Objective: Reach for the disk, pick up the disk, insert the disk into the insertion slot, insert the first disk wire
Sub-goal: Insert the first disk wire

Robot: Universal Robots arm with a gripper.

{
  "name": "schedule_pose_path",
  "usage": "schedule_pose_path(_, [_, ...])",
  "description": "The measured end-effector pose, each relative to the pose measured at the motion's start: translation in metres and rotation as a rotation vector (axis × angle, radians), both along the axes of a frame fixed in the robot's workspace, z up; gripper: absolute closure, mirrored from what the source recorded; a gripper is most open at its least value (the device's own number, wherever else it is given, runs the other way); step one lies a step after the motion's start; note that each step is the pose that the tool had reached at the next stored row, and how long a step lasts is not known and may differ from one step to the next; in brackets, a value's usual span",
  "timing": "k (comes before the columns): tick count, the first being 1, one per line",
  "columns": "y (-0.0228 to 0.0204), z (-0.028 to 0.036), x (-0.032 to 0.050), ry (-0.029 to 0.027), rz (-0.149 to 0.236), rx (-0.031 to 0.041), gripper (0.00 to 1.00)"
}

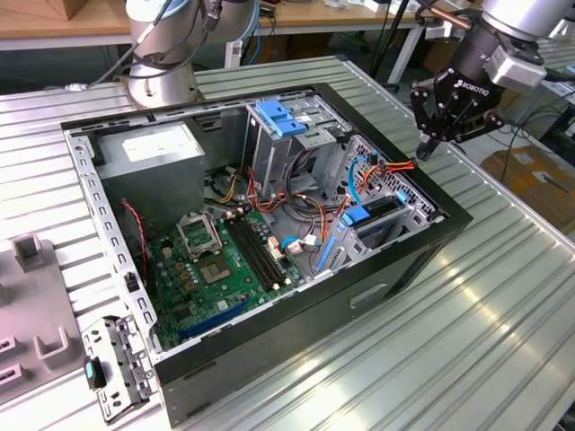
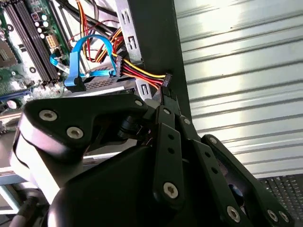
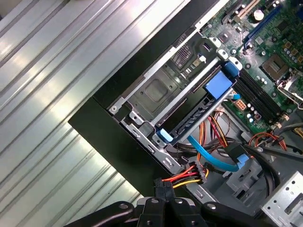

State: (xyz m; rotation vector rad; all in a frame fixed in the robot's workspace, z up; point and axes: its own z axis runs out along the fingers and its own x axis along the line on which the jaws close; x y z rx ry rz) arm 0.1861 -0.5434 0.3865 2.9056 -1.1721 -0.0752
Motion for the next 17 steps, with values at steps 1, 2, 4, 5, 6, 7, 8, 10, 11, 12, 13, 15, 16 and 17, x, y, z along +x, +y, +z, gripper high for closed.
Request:
schedule_pose_path(1, [0.0,-0.0006,0.0001,-0.0012,0.021,-0.0002,0.89])
schedule_pose_path(2, [0.0001,-0.0011,0.0002,-0.0025,0.029,-0.0003,0.89])
schedule_pose_path(4, [0.0,-0.0028,0.0001,-0.0036,0.055,0.0004,0.89])
schedule_pose_path(5, [0.0,-0.0032,0.0,-0.0036,0.064,0.0017,0.89])
schedule_pose_path(6, [-0.0001,-0.0038,0.0,-0.0037,0.076,0.0043,0.83])
schedule_pose_path(7, [0.0,-0.0042,0.0,-0.0038,0.083,0.0068,0.76])
schedule_pose_path(8, [0.0,-0.0044,-0.0001,-0.0038,0.088,0.0091,0.76])
schedule_pose_path(10, [0.0,-0.0056,-0.0003,-0.0039,0.095,0.0126,0.76])
schedule_pose_path(11, [0.0,-0.0067,-0.0007,-0.0043,0.099,0.0125,0.76])
schedule_pose_path(12, [0.0001,-0.0088,-0.0013,-0.0057,0.105,0.0124,0.76])
schedule_pose_path(13, [0.0001,-0.0103,-0.0014,-0.007,0.111,0.0123,0.76])
schedule_pose_path(15, [0.0002,-0.0126,-0.0014,-0.0087,0.127,0.0122,0.76])
schedule_pose_path(16, [0.0001,-0.0134,-0.0015,-0.0095,0.139,0.0122,0.76])
schedule_pose_path(17, [0.0001,-0.0148,-0.0015,-0.011,0.161,0.0122,0.76])
